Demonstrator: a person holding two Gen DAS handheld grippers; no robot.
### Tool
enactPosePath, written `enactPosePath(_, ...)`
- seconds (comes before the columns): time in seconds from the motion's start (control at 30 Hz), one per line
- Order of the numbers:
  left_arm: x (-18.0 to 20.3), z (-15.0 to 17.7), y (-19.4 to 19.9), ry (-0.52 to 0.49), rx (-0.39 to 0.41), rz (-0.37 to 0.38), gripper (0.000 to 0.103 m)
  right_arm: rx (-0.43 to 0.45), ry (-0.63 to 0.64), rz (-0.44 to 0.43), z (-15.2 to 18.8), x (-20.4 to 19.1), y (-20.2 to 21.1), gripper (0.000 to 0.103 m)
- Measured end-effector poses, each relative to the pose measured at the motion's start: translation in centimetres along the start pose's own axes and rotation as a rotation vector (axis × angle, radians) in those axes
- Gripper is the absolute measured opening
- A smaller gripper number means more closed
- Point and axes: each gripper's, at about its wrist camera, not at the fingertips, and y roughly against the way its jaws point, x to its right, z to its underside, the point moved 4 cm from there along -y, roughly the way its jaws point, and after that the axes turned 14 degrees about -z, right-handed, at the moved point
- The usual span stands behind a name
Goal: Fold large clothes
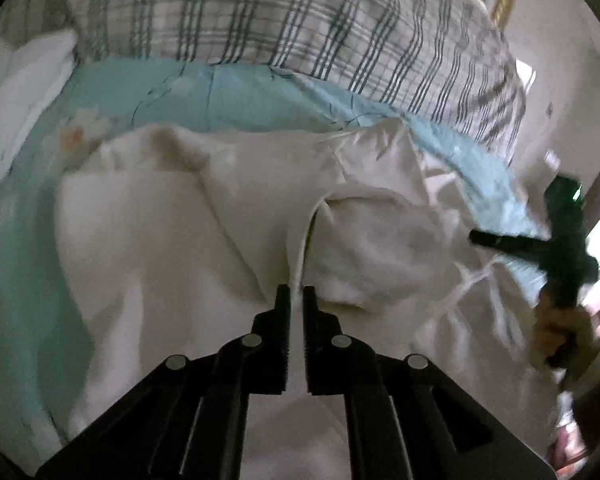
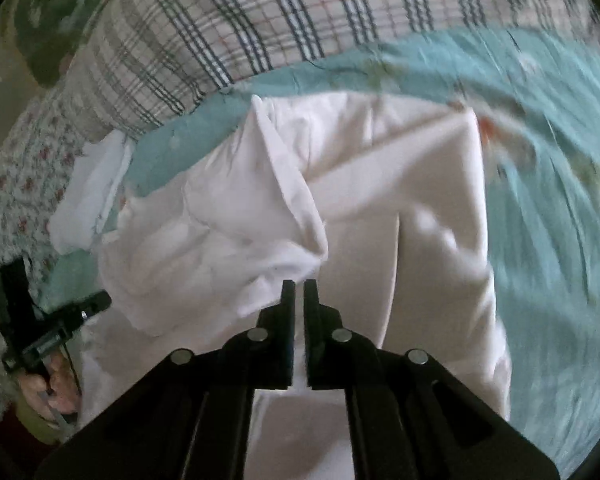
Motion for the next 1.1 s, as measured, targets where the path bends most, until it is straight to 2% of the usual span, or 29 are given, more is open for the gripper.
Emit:
enactPosePath(0.1,0.1,1.0,1.7,0.057,-0.009,0.078,0.009,0.021,-0.056,-0.057,0.9,-0.6,0.7,0.014)
enactPosePath(0.13,0.6,1.2,1.9,0.068,-0.015,0.123,0.009,0.023,-0.073,-0.087,1.0,-1.2,0.7,0.022)
enactPosePath(0.17,1.0,1.3,2.0,0.073,-0.021,0.156,0.009,0.019,-0.096,-0.133,0.9,-1.8,0.4,0.038)
enactPosePath(0.2,1.6,1.2,1.9,0.073,-0.025,0.184,0.009,0.014,-0.122,-0.176,0.8,-2.1,0.0,0.049)
enactPosePath(0.23,2.1,1.1,1.7,0.07,-0.027,0.196,0.009,0.008,-0.194,-0.258,0.7,-2.2,-0.8,0.068)
enactPosePath(0.27,2.8,0.8,1.5,0.065,-0.031,0.205,0.01,0.001,-0.27,-0.312,0.7,-2.1,-1.6,0.072)
enactPosePath(0.37,4.5,0.1,0.0,0.042,-0.051,0.241,0.009,-0.029,-0.411,-0.328,0.8,-1.3,-4.2,0.072)
enactPosePath(0.43,5.3,0.0,-1.2,0.036,-0.078,0.257,0.009,-0.027,-0.459,-0.335,0.5,-0.9,-5.5,0.072)
enactPosePath(0.5,5.7,-0.2,-2.3,0.039,-0.101,0.269,0.009,-0.025,-0.47,-0.332,0.1,-0.7,-6.6,0.062)
enactPosePath(0.53,6.0,-0.3,-3.0,0.04,-0.114,0.279,0.009,-0.03,-0.471,-0.319,-0.1,-0.6,-7.0,0.035)
enactPosePath(0.57,6.3,-0.4,-3.5,0.041,-0.123,0.281,0.009,-0.04,-0.475,-0.307,-0.3,-0.5,-7.6,0.013)
enactPosePath(0.6,6.6,-0.7,-4.4,0.039,-0.135,0.276,0.01,-0.04,-0.479,-0.307,-0.6,-0.5,-7.8,0.009)
enactPosePath(0.7,7.3,-2.3,-6.9,0.017,-0.137,0.197,0.009,0.015,-0.41,-0.364,-2.6,-1.8,-6.8,0.008)
enactPosePath(0.8,6.2,-5.2,-8.1,0.06,-0.057,0.118,0.009,0.075,-0.24,-0.474,-3.8,-5.0,-3.6,0.008)
enactPosePath(0.83,5.8,-5.8,-8.2,0.076,-0.041,0.095,0.009,0.083,-0.17,-0.471,-3.6,-6.0,-2.5,0.007)
enactPosePath(0.9,4.6,-6.2,-7.5,0.115,-0.008,0.073,0.011,0.078,-0.078,-0.404,-2.6,-6.5,-1.3,0.007)
enactPosePath(0.97,3.6,-4.9,-6.5,0.124,-0.004,0.049,0.015,0.039,-0.048,-0.326,-0.9,-5.4,-1.3,0.01)
enactPosePath(1.07,2.0,-1.3,-5.1,0.12,-0.051,0.039,0.017,-0.032,-0.128,-0.244,1.7,-2.2,-2.1,0.015)
enactPosePath(1.1,1.4,0.0,-4.7,0.133,-0.073,0.052,0.021,-0.041,-0.154,-0.24,2.2,-1.7,-2.2,0.016)
